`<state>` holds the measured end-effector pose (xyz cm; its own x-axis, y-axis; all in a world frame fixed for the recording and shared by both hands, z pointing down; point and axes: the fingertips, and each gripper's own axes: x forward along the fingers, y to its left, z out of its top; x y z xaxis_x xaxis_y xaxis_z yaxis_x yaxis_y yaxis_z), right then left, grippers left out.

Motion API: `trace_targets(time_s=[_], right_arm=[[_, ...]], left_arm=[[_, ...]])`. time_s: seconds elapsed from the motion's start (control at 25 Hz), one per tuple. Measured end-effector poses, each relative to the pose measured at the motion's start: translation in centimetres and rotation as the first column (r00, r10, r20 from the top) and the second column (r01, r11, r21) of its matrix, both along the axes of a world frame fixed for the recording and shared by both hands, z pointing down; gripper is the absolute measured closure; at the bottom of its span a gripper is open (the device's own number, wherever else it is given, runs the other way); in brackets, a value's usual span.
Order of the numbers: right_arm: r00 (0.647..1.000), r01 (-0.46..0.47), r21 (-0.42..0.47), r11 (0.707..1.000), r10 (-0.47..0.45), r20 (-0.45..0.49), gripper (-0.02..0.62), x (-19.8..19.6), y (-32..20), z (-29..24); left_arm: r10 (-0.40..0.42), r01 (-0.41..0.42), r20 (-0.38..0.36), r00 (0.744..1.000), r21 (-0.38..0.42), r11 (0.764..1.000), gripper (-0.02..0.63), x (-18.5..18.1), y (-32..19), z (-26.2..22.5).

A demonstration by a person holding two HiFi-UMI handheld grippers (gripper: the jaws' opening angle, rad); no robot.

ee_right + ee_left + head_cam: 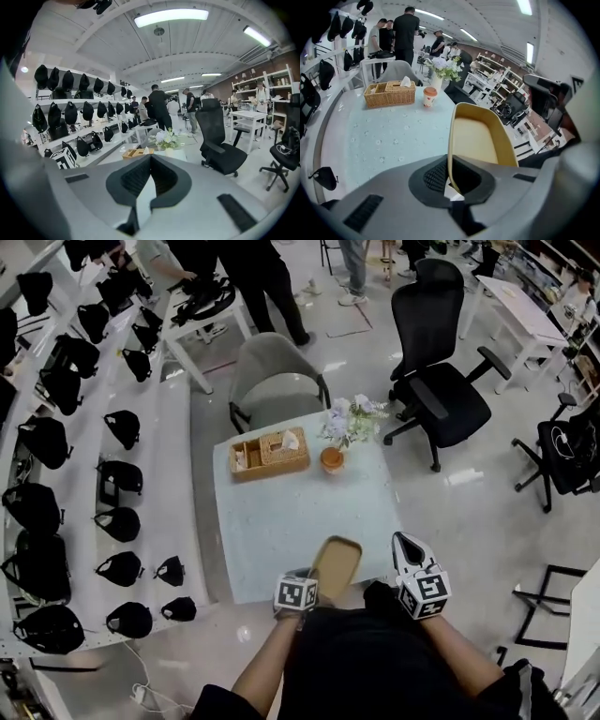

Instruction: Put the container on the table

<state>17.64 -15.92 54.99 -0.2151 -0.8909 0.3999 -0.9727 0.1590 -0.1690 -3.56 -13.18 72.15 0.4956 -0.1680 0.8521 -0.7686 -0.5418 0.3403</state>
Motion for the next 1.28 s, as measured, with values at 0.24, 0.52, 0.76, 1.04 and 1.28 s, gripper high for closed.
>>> trace_targets(time_s=[0.24,0.52,0.76,1.04,1.28], right_arm=[[0.995,0.087,-0.042,0.995,-0.085,0.045,0.597,4.1,-2.6,1.9],[0.984,0.149,-0.037,0.988,-0.145,0.103,0.597,7.9,-4.7,3.3],[0.980,0.170,-0.063,0.983,-0.162,0.118,0.597,10.2,-6.1,5.0],[0.977,0.192,-0.112,0.975,-0.179,0.120,0.597,10.1,-6.8,7.6],[0.979,0.195,-0.141,0.971,-0.185,0.082,0.597,10.0,-8.1,7.8]], left_arm=[[-0.107,0.109,0.062,0.992,-0.025,0.994,0.595,3.1,-2.0,0.8],[-0.323,0.323,-0.002,0.946,-0.035,0.946,0.595,7.8,-4.7,1.7],[-0.466,0.465,0.004,0.885,-0.069,0.883,0.595,11.2,-7.1,3.5],[-0.548,0.543,-0.044,0.835,-0.091,0.835,0.594,14.2,-10.3,7.6],[-0.590,0.585,-0.024,0.807,-0.111,0.804,0.594,15.3,-12.7,11.0]])
